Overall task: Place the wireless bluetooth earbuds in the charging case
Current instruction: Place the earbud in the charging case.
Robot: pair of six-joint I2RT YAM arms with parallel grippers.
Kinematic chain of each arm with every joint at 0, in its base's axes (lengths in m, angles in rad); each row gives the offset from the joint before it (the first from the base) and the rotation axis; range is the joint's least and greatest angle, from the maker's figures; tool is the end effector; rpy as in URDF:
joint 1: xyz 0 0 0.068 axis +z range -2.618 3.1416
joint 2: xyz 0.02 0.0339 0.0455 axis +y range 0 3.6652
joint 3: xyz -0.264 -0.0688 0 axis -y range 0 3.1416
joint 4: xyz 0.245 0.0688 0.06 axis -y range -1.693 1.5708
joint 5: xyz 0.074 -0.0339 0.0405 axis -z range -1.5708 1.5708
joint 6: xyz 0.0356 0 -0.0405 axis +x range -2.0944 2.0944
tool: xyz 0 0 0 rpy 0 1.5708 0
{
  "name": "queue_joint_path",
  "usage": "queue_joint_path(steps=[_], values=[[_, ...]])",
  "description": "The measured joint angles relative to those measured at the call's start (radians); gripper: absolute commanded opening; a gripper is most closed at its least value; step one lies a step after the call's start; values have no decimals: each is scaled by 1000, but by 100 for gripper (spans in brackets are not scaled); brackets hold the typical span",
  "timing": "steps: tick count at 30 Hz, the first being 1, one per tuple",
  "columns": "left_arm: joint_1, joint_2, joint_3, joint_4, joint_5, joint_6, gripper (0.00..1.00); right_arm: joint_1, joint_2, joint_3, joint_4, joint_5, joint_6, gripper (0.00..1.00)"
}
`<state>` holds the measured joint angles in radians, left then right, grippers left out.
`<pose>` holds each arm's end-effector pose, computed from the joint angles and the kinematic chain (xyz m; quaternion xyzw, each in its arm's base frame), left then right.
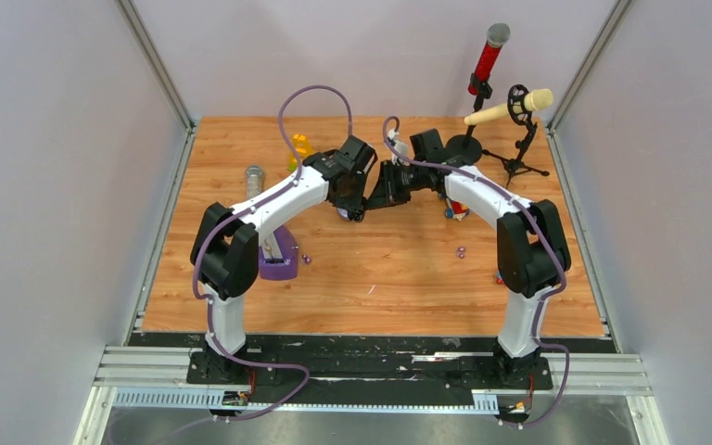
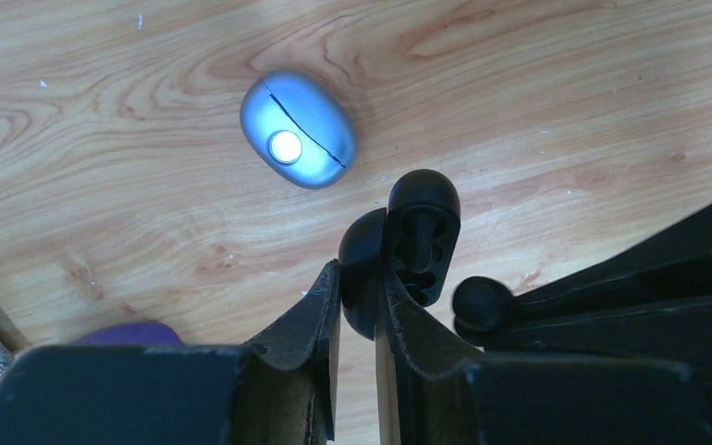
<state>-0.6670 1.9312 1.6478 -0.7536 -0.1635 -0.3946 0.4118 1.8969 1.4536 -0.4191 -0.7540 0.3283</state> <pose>0.3341 -0.2557 0.2557 0.1092 0.9554 -0.0651 0.2666 0.3721 0.1891 0.2368 -0.1640 0.8660 0.4385 0.1758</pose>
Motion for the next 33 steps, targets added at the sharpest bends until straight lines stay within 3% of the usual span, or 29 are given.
queue_joint_path(steps=[33], values=[[-6,-22,-18,13,1,-27,17,70,6,-92,66,87,60,6]])
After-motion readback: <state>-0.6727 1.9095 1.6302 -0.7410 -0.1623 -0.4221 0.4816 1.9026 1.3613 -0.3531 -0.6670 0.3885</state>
